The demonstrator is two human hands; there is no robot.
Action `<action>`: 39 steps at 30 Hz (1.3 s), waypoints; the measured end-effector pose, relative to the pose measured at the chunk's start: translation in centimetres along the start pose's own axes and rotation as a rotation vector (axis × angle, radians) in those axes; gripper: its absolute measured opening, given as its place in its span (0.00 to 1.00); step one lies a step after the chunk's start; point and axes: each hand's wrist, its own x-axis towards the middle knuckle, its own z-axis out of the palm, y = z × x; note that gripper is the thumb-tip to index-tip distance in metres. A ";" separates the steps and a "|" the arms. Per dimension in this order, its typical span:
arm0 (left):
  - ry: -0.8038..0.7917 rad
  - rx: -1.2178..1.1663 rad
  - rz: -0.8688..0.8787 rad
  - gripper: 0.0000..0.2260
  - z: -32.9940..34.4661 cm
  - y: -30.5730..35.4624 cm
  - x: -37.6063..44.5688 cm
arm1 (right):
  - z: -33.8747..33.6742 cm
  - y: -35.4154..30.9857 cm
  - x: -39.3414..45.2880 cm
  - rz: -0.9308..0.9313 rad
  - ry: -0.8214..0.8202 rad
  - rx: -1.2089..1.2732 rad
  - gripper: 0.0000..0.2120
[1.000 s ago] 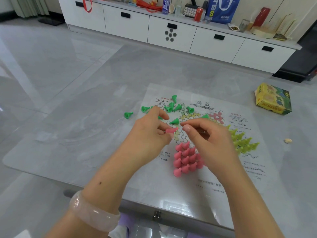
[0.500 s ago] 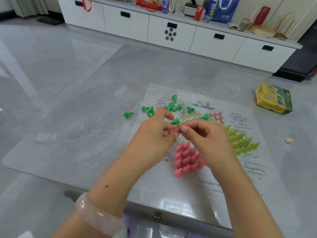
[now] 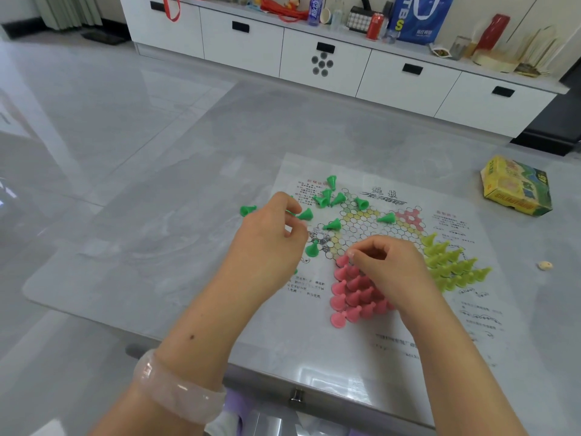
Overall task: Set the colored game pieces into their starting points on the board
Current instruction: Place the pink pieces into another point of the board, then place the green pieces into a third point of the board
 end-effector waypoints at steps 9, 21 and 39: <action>-0.009 -0.025 -0.025 0.05 -0.5 0.1 -0.2 | 0.2 -0.2 0.0 0.005 0.009 -0.001 0.09; -0.023 -0.013 -0.012 0.06 -0.6 -0.1 -0.1 | 0.2 -0.1 0.1 -0.011 -0.006 -0.068 0.09; -0.203 0.531 -0.071 0.18 -1.5 -2.3 0.8 | -1.3 -0.8 -0.4 -0.488 0.130 -0.331 0.08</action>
